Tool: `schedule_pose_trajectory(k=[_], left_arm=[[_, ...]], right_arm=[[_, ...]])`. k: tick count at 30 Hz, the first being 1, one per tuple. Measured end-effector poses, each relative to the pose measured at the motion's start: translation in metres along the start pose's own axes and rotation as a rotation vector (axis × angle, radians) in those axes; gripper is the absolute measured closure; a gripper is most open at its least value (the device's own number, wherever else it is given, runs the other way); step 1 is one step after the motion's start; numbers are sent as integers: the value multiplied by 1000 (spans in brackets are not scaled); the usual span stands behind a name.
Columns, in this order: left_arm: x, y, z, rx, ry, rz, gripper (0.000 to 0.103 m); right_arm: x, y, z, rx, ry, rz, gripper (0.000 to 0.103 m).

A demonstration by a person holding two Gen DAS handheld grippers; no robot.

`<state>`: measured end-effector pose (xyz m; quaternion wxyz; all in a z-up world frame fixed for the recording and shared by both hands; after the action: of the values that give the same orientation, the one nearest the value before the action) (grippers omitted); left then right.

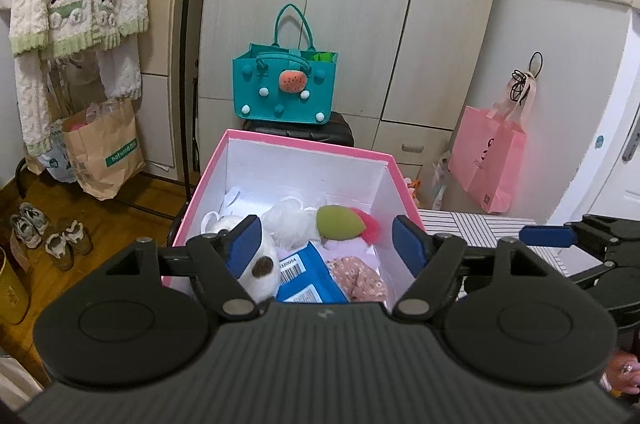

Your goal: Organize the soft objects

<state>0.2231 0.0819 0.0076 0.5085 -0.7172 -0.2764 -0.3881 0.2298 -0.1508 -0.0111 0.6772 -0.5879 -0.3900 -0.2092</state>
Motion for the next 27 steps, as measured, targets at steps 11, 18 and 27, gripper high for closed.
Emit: schedule_pose_trajectory(k=[11, 18, 27], left_arm=[[-20, -41, -30, 35, 90, -41, 4], [-34, -49, -51, 122, 126, 33, 1], [-54, -81, -74, 110, 134, 9, 1]], right_arm=[[-32, -57, -10, -149, 60, -42, 9], [-49, -97, -7, -254, 103, -132, 9], [-78, -138, -15, -257, 197, -202, 9]])
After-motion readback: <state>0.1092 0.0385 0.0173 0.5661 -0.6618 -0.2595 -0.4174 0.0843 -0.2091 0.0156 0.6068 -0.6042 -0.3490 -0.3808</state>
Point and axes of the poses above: each gripper's, at about its wrist camera, not at the fingertips, and y roughly the way its jaws point, z to its left, x to its top, the point moved 1 cm from there along y, roughly the way its jaws point, and after that the axes turned 2 degrees about z, right-handed, at the moved point
